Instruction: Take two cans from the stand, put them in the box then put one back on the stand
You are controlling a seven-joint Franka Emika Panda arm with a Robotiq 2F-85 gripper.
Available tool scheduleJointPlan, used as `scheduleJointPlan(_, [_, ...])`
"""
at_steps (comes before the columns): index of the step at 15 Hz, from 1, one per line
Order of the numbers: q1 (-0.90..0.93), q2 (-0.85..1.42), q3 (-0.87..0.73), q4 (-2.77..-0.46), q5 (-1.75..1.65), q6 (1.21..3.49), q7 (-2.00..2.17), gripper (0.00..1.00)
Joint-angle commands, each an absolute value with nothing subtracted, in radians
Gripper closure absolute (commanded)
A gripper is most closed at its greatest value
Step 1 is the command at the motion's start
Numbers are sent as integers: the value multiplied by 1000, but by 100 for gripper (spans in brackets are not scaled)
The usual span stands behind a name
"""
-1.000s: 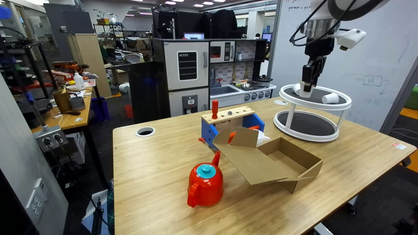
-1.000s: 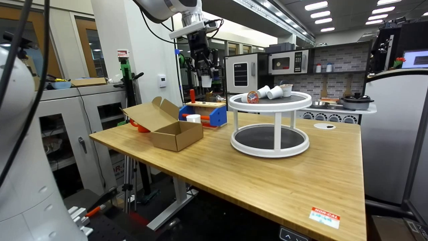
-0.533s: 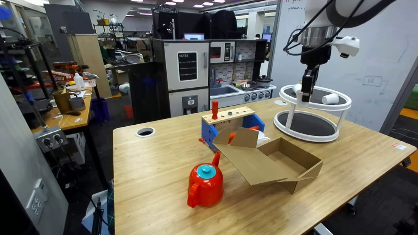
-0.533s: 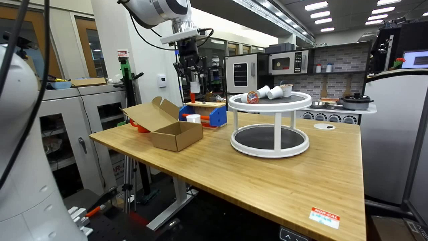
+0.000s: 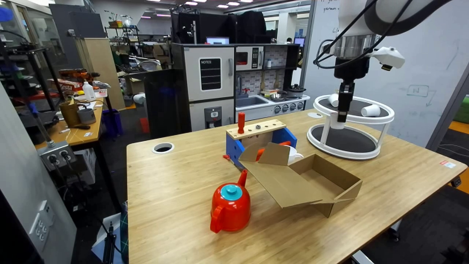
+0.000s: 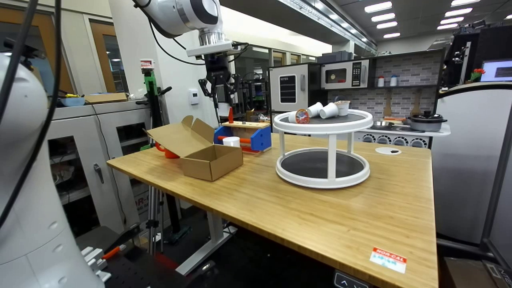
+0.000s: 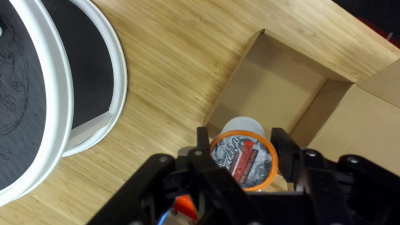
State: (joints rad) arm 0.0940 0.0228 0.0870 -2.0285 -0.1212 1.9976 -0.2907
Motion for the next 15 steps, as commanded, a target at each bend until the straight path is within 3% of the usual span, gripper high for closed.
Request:
scheduleJointPlan(1, [82, 5, 84, -2040, -3, 1969, -422, 73])
scheduleJointPlan(15, [91, 96, 86, -2082, -148, 2046, -327, 73])
